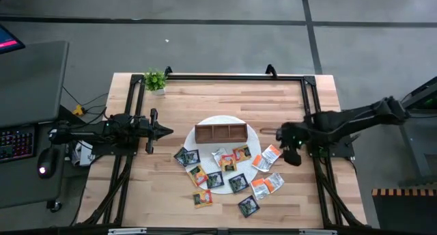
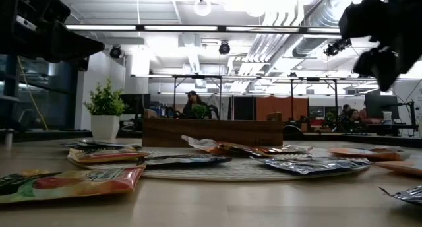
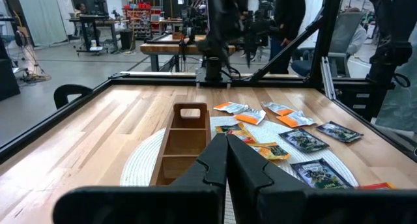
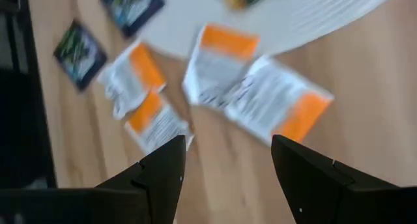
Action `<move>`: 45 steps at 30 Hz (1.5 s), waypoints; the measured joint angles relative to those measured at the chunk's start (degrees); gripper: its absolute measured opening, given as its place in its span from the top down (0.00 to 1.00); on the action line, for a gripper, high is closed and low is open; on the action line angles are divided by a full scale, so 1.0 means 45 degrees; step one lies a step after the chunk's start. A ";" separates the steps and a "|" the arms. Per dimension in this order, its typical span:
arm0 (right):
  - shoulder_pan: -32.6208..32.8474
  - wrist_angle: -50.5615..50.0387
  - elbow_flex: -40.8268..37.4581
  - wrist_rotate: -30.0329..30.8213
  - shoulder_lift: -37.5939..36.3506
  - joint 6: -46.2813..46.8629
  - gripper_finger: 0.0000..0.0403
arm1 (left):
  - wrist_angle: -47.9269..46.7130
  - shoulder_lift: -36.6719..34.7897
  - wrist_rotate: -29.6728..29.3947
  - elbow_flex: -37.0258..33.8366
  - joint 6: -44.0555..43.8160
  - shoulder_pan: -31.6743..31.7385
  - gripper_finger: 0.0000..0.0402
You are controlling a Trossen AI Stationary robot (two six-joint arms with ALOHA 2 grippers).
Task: Pick & Place Tea
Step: Put the white tea bag into the right section of the wooden organizer
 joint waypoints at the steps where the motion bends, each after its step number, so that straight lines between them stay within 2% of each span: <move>1: 0.0273 0.0141 -0.0063 -0.0046 0.0138 0.0010 0.44 | 0.0000 0.0004 0.0000 -0.0004 0.0005 -0.0001 1.00; 4: 0.1045 0.0361 -0.0074 0.0121 0.0476 -0.0419 0.44 | -0.0003 0.0000 0.0000 -0.0004 0.0001 -0.0003 1.00; 9: 0.2187 0.0357 -0.0072 0.1729 0.0985 -0.1891 0.44 | -0.0004 0.0000 0.0000 0.0000 0.0004 -0.0005 1.00; 13: 0.2620 0.0634 -0.0072 0.2859 0.1588 -0.2337 0.44 | -0.0004 0.0005 0.0000 0.0000 0.0005 -0.0005 1.00; 17: 0.2778 0.1332 -0.0071 0.3322 0.2462 -0.2336 0.44 | -0.0002 0.0000 0.0000 -0.0003 0.0002 -0.0003 1.00; 24: 0.2774 0.2190 -0.0071 0.3205 0.3888 -0.1979 0.44 | 0.0000 0.0000 0.0000 0.0000 0.0005 -0.0005 1.00; 39: 0.2561 0.3528 -0.0076 0.3221 0.5601 -0.1622 0.45 | -0.0004 0.0004 0.0000 -0.0004 0.0005 -0.0001 1.00; 45: 0.2313 0.3440 -0.0076 0.3585 0.5931 -0.1661 0.51 | 0.0000 0.0002 0.0000 -0.0002 0.0005 -0.0002 1.00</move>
